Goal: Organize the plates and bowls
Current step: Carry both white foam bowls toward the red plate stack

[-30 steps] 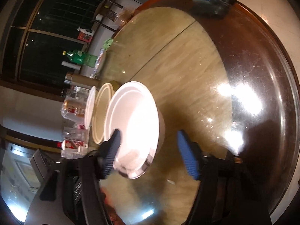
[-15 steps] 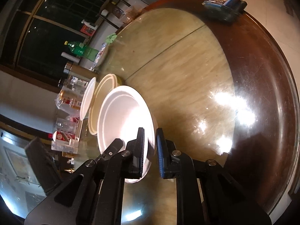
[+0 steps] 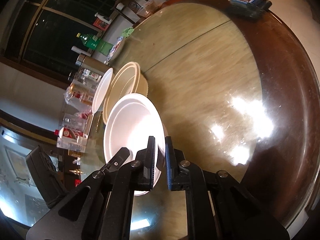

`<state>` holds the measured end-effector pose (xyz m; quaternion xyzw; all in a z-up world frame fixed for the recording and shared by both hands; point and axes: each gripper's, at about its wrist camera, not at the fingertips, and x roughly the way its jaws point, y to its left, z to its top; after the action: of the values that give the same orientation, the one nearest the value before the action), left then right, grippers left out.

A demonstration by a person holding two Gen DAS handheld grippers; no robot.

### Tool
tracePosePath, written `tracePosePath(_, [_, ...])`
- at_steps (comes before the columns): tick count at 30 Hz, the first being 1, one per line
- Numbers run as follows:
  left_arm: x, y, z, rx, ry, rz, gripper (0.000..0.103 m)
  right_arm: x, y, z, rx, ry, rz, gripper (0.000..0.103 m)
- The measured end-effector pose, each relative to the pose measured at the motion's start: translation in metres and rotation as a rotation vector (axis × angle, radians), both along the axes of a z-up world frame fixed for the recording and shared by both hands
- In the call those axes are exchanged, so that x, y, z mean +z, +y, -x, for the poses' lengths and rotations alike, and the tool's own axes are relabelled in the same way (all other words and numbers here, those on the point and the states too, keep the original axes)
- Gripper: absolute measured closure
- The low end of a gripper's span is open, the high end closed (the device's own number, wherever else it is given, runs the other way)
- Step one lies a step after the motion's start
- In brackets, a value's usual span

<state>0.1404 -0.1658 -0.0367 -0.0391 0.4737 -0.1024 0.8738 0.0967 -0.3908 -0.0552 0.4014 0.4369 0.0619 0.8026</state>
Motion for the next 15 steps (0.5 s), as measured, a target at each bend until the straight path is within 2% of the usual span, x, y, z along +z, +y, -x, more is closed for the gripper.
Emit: tracePosePath(15, [0.019, 0.039, 0.022, 0.050, -0.054, 0.016, 0.091, 0.020, 0.041, 0.009, 0.076, -0.040, 0.052, 0.096])
